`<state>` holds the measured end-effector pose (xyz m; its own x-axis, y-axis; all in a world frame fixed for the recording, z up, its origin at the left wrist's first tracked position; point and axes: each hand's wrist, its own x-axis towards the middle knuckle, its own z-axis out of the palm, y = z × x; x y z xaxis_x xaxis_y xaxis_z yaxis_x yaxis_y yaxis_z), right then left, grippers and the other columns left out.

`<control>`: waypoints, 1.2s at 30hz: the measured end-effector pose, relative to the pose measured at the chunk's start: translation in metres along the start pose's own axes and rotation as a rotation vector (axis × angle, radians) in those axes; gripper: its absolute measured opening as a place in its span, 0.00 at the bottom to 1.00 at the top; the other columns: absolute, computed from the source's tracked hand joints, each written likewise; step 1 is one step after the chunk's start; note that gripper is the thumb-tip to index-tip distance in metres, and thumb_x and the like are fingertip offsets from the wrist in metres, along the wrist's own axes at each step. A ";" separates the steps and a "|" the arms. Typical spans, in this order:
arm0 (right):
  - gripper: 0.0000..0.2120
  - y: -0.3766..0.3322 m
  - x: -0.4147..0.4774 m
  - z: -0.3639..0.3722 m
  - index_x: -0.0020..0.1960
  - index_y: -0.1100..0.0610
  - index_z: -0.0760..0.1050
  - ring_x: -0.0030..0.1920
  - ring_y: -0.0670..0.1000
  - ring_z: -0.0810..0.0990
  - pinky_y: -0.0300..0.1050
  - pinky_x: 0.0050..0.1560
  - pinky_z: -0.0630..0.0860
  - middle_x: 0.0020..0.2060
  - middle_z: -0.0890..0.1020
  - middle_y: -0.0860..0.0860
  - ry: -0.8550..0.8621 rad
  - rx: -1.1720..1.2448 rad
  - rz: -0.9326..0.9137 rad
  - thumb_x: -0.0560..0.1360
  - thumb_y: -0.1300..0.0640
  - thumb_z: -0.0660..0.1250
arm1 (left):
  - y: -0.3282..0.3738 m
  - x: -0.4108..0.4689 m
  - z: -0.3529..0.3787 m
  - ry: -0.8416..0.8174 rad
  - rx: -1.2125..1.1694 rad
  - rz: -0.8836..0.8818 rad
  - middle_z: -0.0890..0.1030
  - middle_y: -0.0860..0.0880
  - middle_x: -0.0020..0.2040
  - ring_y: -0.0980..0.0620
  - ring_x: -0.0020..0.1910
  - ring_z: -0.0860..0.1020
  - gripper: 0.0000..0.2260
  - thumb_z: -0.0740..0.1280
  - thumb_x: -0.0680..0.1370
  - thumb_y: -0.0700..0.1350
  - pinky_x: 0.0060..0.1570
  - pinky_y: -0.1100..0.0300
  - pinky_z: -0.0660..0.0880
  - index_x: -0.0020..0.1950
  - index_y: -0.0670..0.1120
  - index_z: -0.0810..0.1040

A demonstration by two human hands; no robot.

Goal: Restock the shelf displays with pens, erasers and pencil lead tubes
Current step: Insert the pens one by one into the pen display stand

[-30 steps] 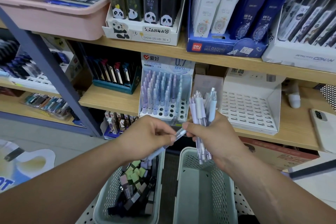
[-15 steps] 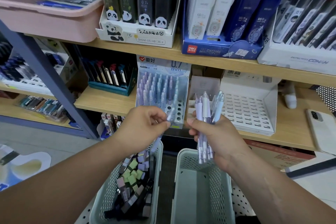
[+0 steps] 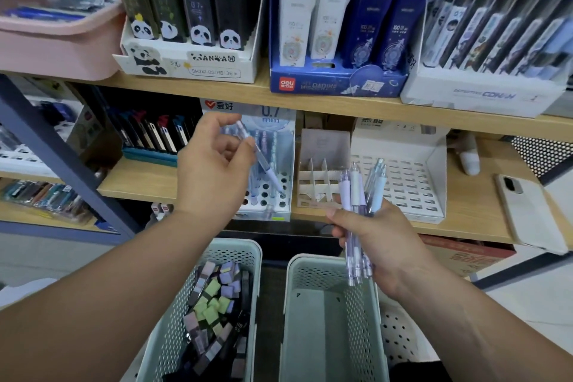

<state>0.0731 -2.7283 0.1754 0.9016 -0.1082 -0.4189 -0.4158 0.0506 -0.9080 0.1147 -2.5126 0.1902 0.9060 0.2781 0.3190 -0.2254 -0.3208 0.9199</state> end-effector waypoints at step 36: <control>0.13 0.009 -0.010 -0.012 0.53 0.60 0.80 0.35 0.50 0.81 0.47 0.44 0.80 0.38 0.83 0.55 -0.028 -0.082 -0.023 0.70 0.61 0.78 | 0.004 0.026 0.028 0.367 -0.094 -0.087 0.78 0.52 0.33 0.58 0.31 0.76 0.11 0.73 0.73 0.39 0.38 0.63 0.75 0.42 0.53 0.74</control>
<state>0.0595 -2.7385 0.1716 0.9137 -0.0810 -0.3983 -0.4019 -0.0327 -0.9151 0.1477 -2.5317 0.1955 0.7384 0.6117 0.2837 -0.2005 -0.2025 0.9585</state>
